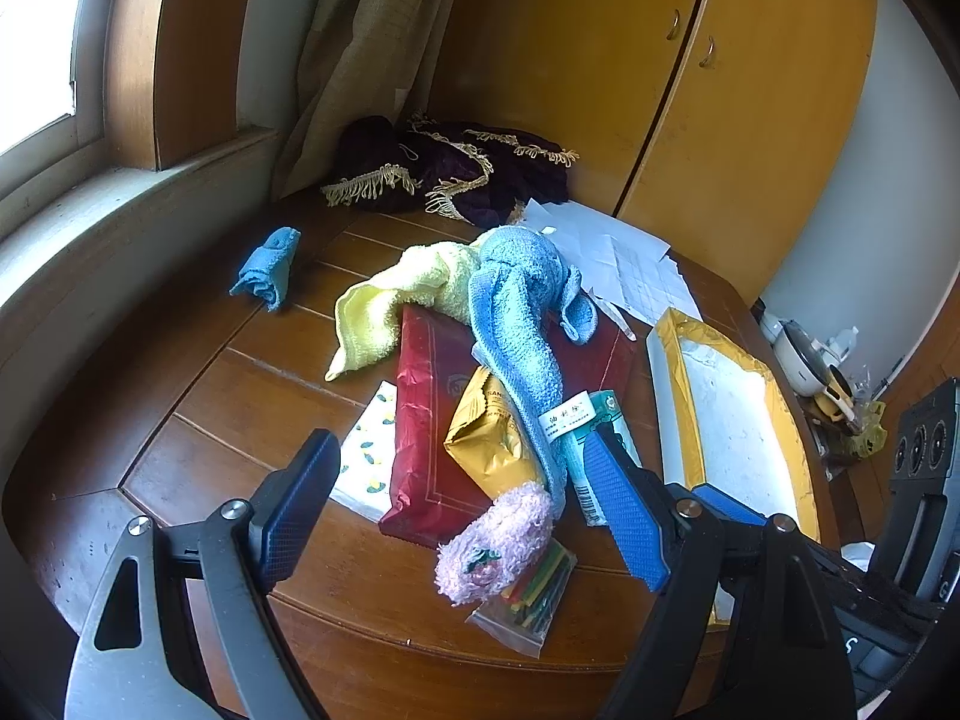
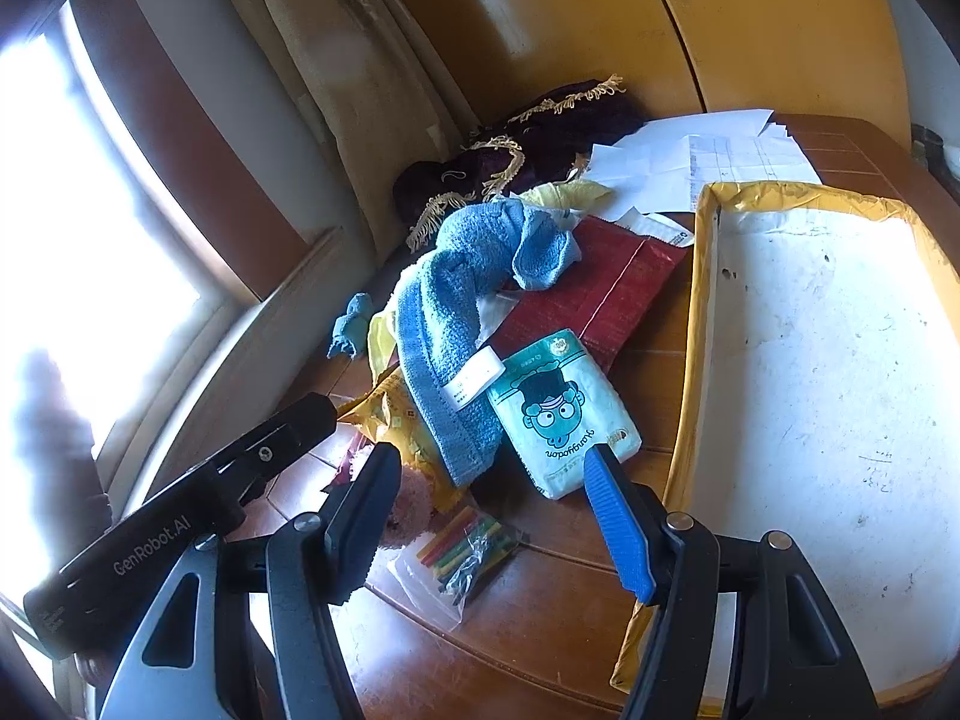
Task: Organize soft objects
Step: 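Reach the left tool to the blue knitted towel and grasp it, then lift the blue towel with the left tool while the right tool grasps the teal snack bag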
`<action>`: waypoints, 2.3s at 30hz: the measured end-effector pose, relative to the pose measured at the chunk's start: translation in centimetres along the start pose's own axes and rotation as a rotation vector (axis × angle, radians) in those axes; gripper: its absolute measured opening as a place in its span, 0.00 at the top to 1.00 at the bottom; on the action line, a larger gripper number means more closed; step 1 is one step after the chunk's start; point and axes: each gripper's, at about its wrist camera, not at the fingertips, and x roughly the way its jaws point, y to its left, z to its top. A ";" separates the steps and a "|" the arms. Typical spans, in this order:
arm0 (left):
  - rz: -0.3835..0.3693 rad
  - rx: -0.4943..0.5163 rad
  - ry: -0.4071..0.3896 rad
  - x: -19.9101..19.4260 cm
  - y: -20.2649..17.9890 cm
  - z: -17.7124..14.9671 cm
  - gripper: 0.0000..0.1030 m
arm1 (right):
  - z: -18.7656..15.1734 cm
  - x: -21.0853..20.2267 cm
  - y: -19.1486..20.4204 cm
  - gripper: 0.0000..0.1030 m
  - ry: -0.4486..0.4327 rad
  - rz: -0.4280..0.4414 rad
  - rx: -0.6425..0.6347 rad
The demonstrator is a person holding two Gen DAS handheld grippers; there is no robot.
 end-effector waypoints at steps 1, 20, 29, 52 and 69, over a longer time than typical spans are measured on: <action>-0.001 0.001 -0.004 0.0 0.0 0.1 0.19 | 0.0 0.0 -0.1 0.36 -0.002 -0.004 0.002; -0.031 0.218 0.063 7.5 -3.7 8.0 0.19 | 0.8 1.3 -1.8 0.34 0.026 -0.028 0.020; -0.002 0.335 0.225 14.9 -6.3 9.5 0.44 | 1.2 1.8 -2.1 0.34 0.021 -0.019 0.032; -0.293 -0.044 0.159 11.5 3.9 9.0 0.63 | 5.2 7.5 0.6 0.34 0.242 -0.184 -0.222; -0.278 -0.050 0.157 11.7 3.9 8.5 0.63 | 4.8 9.1 2.0 0.54 0.308 -0.201 -0.324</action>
